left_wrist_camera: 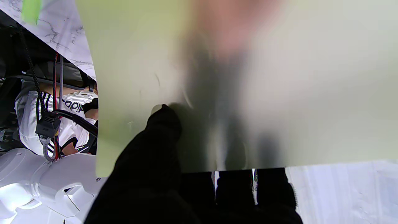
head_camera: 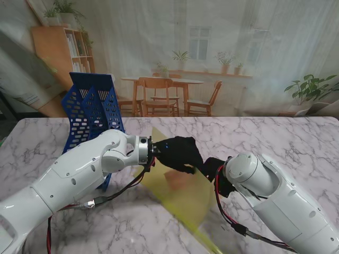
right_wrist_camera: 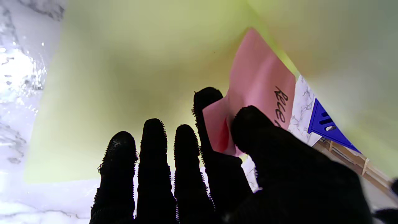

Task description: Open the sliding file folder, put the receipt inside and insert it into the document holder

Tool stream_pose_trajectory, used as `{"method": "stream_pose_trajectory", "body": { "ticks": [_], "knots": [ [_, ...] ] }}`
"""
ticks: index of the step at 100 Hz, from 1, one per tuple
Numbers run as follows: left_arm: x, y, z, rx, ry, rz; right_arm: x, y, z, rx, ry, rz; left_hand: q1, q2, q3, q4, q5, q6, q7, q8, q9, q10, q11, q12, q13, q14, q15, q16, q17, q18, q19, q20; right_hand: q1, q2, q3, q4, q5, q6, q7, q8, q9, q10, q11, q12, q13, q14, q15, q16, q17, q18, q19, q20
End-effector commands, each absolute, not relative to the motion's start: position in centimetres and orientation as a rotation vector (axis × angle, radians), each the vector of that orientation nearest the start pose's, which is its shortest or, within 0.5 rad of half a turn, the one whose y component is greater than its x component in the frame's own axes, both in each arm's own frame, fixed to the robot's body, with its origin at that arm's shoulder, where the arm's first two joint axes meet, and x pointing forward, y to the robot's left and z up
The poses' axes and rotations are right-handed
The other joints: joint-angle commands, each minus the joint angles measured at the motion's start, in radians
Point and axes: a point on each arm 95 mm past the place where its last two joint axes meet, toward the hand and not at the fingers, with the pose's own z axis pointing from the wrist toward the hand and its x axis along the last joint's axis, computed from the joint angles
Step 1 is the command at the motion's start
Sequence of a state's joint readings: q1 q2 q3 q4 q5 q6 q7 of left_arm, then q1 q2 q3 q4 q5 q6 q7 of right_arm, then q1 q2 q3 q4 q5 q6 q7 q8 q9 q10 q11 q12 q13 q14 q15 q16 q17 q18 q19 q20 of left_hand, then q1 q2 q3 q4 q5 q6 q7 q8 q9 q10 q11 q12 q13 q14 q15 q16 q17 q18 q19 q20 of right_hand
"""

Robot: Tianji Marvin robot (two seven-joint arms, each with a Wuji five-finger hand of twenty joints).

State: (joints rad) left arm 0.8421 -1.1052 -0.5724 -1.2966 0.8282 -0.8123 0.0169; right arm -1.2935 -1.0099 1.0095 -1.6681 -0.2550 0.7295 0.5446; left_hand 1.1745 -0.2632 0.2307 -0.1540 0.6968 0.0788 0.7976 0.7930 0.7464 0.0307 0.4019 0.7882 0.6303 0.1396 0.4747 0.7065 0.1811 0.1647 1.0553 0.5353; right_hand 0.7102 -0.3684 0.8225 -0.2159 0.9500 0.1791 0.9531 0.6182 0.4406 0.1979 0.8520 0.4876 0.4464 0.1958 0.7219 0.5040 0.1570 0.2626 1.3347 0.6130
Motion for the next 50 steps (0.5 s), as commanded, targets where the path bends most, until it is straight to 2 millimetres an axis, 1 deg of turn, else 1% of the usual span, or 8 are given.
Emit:
{"method": "stream_pose_trajectory", "body": {
  "ticks": [1,19,25,40,50],
  "knots": [
    [44.8,-15.8,-24.7,-0.121,2.323,-2.021,42.1,2.4,-31.0,-2.628,-1.536,-1.114,0.117,0.145,0.142,0.074,0.212,-0.118,0.396,0.141,-0.024,-0.015,0.004,-0.009,-0.029,-0.009,0.003,-0.015,-0.014,-0.014,-0.021,0.007,0.044,0.040,0.024,0.008,-0.006,-0.005,0.040,0.017,0.018,0.007,0.039,0.015,0.018,0.012,0.061,0.015,0.006,-0.024,0.041,0.021],
    [44.8,-15.9,-24.7,-0.119,2.321,-2.024,42.2,2.9,-31.5,-2.612,-1.634,-1.071,0.117,0.147,0.141,0.074,0.206,-0.122,0.396,0.144,-0.026,-0.016,0.006,-0.012,-0.030,-0.010,0.007,-0.022,-0.014,-0.015,-0.019,0.006,0.043,0.044,0.012,0.011,-0.012,-0.018,0.041,0.019,0.011,0.005,0.037,0.017,0.011,0.012,0.062,0.015,0.005,-0.032,0.048,0.020],
    [44.8,-16.0,-24.8,-0.126,2.319,-2.025,42.1,3.1,-31.8,-2.600,-1.679,-1.056,0.117,0.147,0.140,0.074,0.206,-0.123,0.395,0.144,-0.024,-0.016,0.007,-0.012,-0.029,-0.010,0.008,-0.024,-0.013,-0.015,-0.018,0.006,0.038,0.046,0.007,0.010,-0.015,-0.034,0.041,0.018,0.006,0.002,0.034,0.016,0.006,0.008,0.059,0.014,0.004,-0.032,0.048,0.020],
    [44.8,-16.0,-25.0,-0.148,2.314,-2.030,41.8,3.9,-32.3,-2.580,-1.724,-1.032,0.117,0.150,0.140,0.074,0.197,-0.123,0.390,0.143,-0.027,-0.015,0.007,-0.014,-0.032,-0.010,0.009,-0.031,-0.013,-0.014,-0.017,0.006,0.030,0.052,-0.004,0.008,-0.022,-0.049,0.039,0.016,0.000,0.003,0.031,0.015,0.000,0.005,0.054,0.012,-0.001,-0.033,0.044,0.017],
    [44.8,-16.0,-25.0,-0.146,2.305,-2.037,41.7,4.5,-32.7,-2.575,-1.737,-1.030,0.116,0.152,0.138,0.074,0.193,-0.125,0.386,0.142,-0.028,-0.016,0.008,-0.016,-0.032,-0.010,0.011,-0.034,-0.012,-0.014,-0.016,0.006,0.030,0.065,-0.037,0.005,-0.041,-0.088,0.041,0.019,-0.022,0.004,0.026,0.015,-0.009,0.003,0.051,0.012,-0.011,-0.035,0.038,0.013]
  ]
}}
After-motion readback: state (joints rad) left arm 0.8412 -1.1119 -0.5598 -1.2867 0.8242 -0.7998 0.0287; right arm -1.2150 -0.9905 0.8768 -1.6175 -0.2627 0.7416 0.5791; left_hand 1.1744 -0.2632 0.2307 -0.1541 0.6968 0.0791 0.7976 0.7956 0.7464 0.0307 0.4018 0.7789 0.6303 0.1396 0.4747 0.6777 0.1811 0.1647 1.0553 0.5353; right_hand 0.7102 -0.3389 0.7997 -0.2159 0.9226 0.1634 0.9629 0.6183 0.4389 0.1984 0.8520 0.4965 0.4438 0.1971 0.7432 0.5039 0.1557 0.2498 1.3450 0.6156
